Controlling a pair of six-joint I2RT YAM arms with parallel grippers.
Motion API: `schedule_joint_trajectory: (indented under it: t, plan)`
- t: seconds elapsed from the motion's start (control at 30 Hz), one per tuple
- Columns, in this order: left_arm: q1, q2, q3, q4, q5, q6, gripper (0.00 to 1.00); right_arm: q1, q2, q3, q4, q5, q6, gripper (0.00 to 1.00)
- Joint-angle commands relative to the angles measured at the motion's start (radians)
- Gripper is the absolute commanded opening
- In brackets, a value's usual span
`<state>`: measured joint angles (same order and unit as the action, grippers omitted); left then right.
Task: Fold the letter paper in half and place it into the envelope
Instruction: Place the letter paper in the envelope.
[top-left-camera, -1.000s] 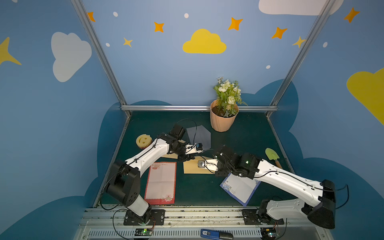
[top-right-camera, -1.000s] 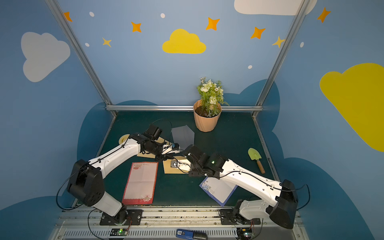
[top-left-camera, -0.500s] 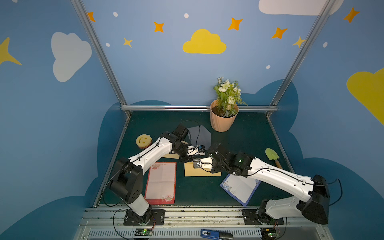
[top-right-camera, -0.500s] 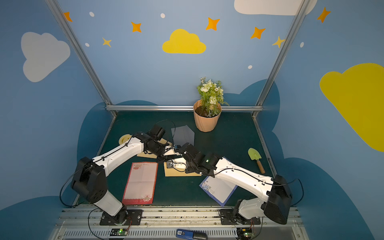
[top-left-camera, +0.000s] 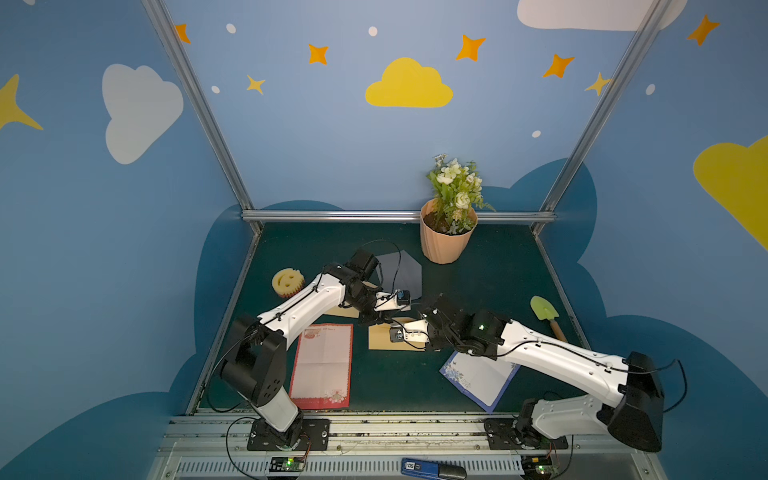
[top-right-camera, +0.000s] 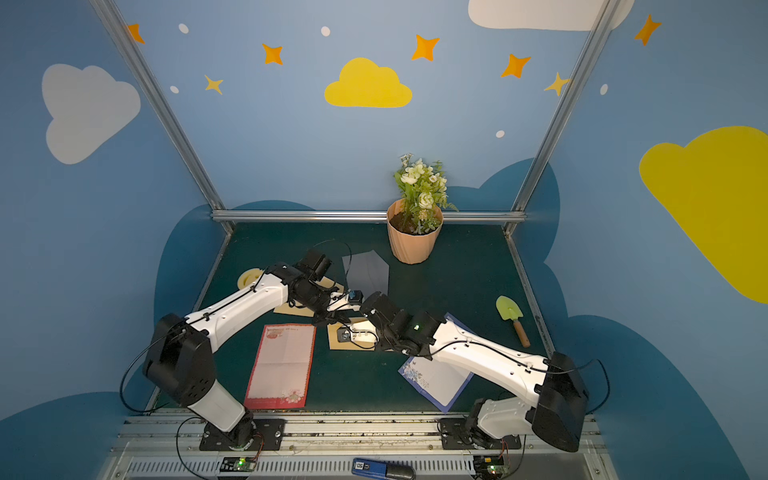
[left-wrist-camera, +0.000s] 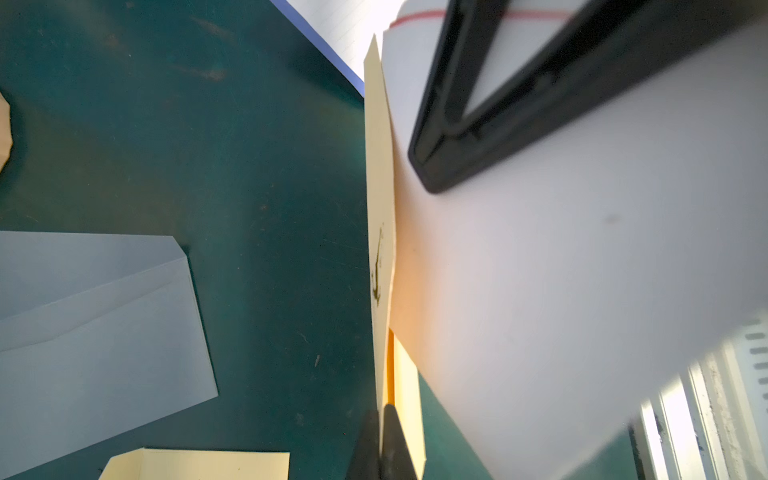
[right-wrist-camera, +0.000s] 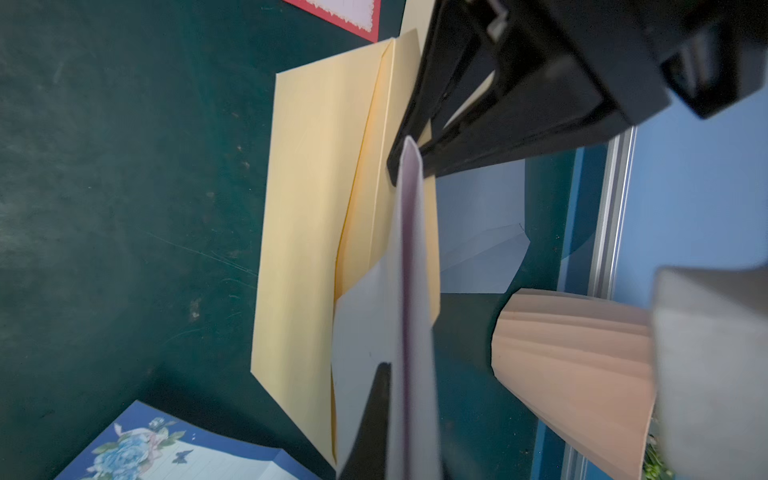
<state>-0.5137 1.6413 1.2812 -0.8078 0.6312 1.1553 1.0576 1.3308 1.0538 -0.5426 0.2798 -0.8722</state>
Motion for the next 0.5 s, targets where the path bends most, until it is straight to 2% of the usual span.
schedule_joint_trajectory:
  t: [0.0, 0.27, 0.47]
  plan:
    - [-0.003, 0.014, 0.026, -0.033, 0.040, 0.020, 0.03, 0.005, 0.007, -0.009, 0.006, -0.001, 0.019, 0.00]
    - [-0.003, 0.022, 0.033, -0.031, 0.056, 0.024, 0.03, -0.002, 0.077, 0.033, -0.051, 0.002, 0.049, 0.00]
    - [-0.005, 0.029, 0.039, -0.037, 0.062, 0.020, 0.03, -0.009, 0.134, 0.075, -0.108, -0.011, 0.126, 0.00]
